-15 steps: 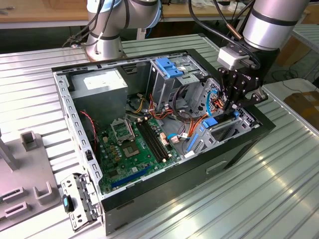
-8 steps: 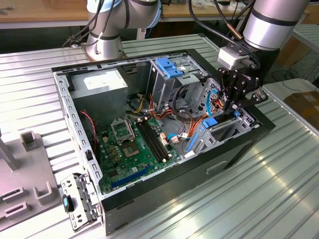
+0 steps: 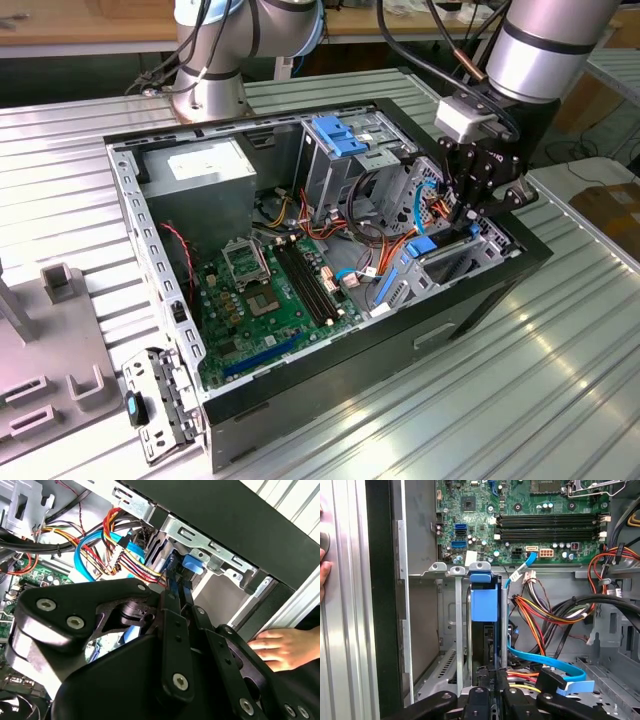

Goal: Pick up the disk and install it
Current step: 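Insert the first disk wire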

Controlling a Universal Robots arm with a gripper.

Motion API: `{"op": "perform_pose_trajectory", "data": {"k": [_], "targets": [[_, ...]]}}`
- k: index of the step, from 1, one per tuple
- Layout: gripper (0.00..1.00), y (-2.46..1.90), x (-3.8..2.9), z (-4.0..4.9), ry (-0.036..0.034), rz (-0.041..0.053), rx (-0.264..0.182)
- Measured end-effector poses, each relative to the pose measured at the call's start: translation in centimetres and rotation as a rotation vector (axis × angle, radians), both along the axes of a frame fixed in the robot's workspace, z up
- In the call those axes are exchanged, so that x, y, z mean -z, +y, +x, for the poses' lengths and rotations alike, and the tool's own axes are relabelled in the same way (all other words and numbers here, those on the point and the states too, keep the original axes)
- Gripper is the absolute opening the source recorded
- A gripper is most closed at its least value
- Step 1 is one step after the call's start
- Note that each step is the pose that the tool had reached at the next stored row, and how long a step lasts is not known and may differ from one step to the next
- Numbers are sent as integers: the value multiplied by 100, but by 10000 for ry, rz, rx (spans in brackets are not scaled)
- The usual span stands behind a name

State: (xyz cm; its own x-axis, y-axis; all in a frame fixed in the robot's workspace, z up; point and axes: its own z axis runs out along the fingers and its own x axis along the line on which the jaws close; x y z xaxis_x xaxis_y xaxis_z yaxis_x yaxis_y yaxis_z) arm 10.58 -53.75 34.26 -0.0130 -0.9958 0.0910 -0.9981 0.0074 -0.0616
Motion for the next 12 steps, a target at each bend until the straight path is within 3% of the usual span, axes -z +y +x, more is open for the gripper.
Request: {"op": "perform_pose_trajectory", "data": {"k": [4, 12], "targets": [[17, -1, -64, 0, 0, 16, 21], [17, 7, -50, 1, 1, 17, 34]]}}
